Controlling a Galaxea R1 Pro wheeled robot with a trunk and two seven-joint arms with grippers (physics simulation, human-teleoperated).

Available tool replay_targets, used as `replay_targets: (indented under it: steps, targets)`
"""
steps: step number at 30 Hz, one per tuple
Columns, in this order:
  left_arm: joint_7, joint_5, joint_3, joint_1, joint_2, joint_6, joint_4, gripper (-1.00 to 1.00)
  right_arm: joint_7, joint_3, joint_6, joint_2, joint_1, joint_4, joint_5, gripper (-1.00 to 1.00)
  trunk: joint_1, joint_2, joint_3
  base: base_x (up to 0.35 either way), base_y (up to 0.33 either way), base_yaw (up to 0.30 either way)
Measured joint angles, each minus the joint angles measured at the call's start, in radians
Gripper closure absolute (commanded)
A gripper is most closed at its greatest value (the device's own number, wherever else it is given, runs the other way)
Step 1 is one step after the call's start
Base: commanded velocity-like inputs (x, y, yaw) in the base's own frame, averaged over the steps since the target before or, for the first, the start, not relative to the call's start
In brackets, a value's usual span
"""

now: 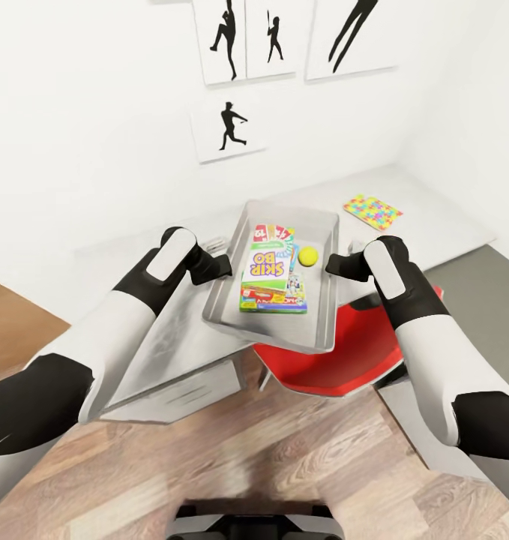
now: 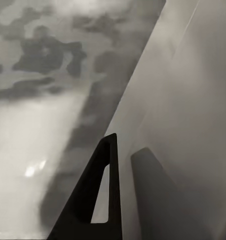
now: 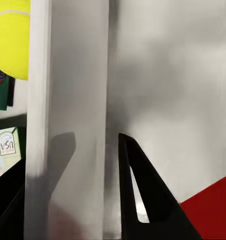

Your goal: Put all the toys in the child's room - the three board games (two on the bed and one on the table), the two jigsaw puzzles on the table, and the tennis ball on the table - inside the toy box on the table in the child's room.

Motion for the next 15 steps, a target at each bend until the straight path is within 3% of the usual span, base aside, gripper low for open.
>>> replay_targets:
  steps: [8,15]
  targets:
    - [0.0,-0.002,-0.002,-0.001,0.001,-0.002,0.001,1.0,-0.006,0.003,-0.009,0.001,0.001,0.002,-0.008,1.0,-0.001,0.0,0.0,-0.123,-0.001,0.01]
    - [0.0,0.001,0.0,0.002,0.001,-0.001,0.001,1.0,-0.009,0.004,-0.001,0.0,-0.001,0.003,-0.007,1.0,-0.012,0.0,-0.014,-0.017,0.0,0.188]
